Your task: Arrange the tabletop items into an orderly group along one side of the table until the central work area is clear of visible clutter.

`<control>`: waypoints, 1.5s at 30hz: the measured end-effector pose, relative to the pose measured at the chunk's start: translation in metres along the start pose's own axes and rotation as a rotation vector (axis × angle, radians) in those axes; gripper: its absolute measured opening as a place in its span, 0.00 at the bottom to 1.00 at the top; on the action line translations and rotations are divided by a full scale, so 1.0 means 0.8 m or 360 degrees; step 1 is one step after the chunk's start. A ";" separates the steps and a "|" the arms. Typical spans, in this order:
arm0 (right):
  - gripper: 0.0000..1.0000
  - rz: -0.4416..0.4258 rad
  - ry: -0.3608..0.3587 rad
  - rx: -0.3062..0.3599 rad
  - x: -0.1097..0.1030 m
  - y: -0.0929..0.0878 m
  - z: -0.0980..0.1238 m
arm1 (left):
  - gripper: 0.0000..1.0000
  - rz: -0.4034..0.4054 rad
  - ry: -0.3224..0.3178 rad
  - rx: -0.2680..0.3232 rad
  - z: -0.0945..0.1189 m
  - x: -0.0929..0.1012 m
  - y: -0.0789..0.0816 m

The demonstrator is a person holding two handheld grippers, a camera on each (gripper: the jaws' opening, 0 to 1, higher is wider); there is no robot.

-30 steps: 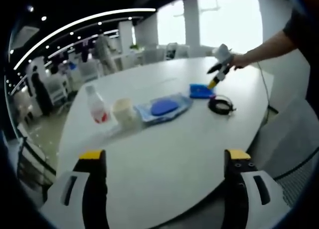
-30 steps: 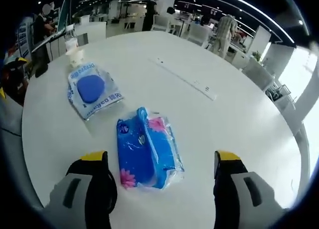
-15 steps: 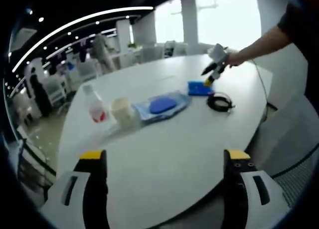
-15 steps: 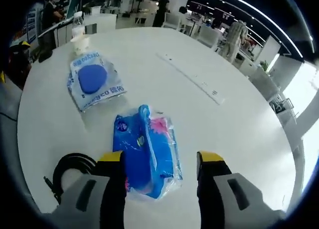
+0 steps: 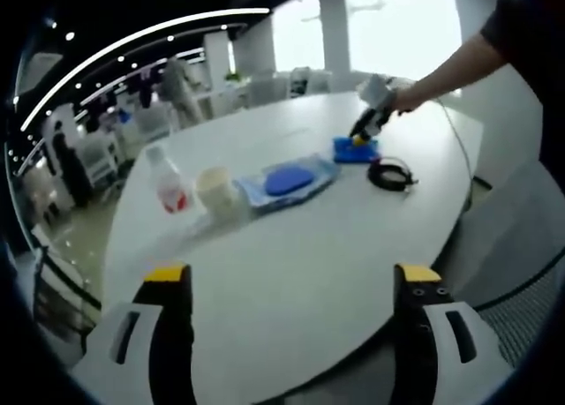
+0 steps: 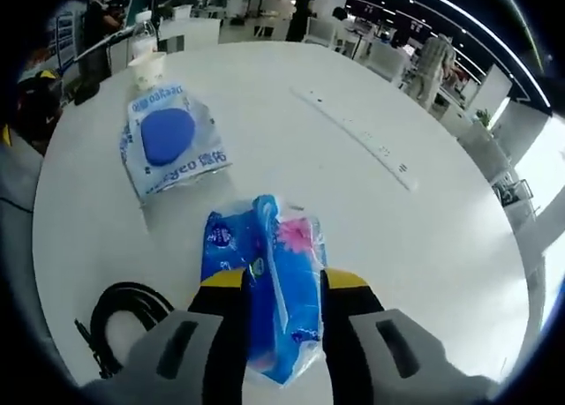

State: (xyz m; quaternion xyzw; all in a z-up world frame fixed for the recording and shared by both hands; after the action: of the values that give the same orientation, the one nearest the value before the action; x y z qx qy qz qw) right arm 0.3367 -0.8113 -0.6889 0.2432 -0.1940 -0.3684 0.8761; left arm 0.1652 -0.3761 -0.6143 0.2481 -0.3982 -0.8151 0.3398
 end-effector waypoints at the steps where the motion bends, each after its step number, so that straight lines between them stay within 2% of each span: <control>1: 0.25 -0.0004 0.0006 -0.0007 0.001 0.001 -0.002 | 0.91 0.0007 -0.0004 -0.0012 0.000 0.000 -0.001; 5: 0.20 -0.0006 0.0022 -0.0042 0.001 0.000 -0.006 | 0.91 0.0005 -0.0002 0.0000 0.000 0.000 0.000; 9: 0.06 -0.0004 0.0037 -0.0069 -0.002 -0.002 -0.006 | 0.91 0.0005 0.0000 -0.0005 -0.001 0.000 -0.001; 12: 0.00 0.0028 0.0048 -0.0093 -0.005 -0.005 -0.007 | 0.91 -0.0004 -0.0002 -0.0012 -0.001 0.000 -0.002; 31: 0.00 0.0225 0.0058 -0.0081 -0.010 0.007 0.018 | 0.90 -0.0031 -0.0006 -0.0009 -0.002 0.001 0.000; 45: 0.00 0.0585 0.0114 -0.0108 -0.023 0.028 0.032 | 0.89 -0.0050 -0.0015 -0.0005 -0.001 0.003 0.001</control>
State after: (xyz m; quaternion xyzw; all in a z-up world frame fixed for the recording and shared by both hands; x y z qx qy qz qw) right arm 0.3242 -0.7914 -0.6584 0.1869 -0.1911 -0.1997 0.9427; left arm 0.1646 -0.3783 -0.6146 0.2501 -0.3944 -0.8222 0.3255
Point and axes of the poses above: the point that each gripper's makers call its tool centre point, and the gripper's own axes: z roughly backward along the fingers, x roughly to its right, y roughly out of its top, the point moved 6 cm from there along z, roughly backward along the fingers, and after that the axes turned 5 degrees about y, right-handed, at the moved point
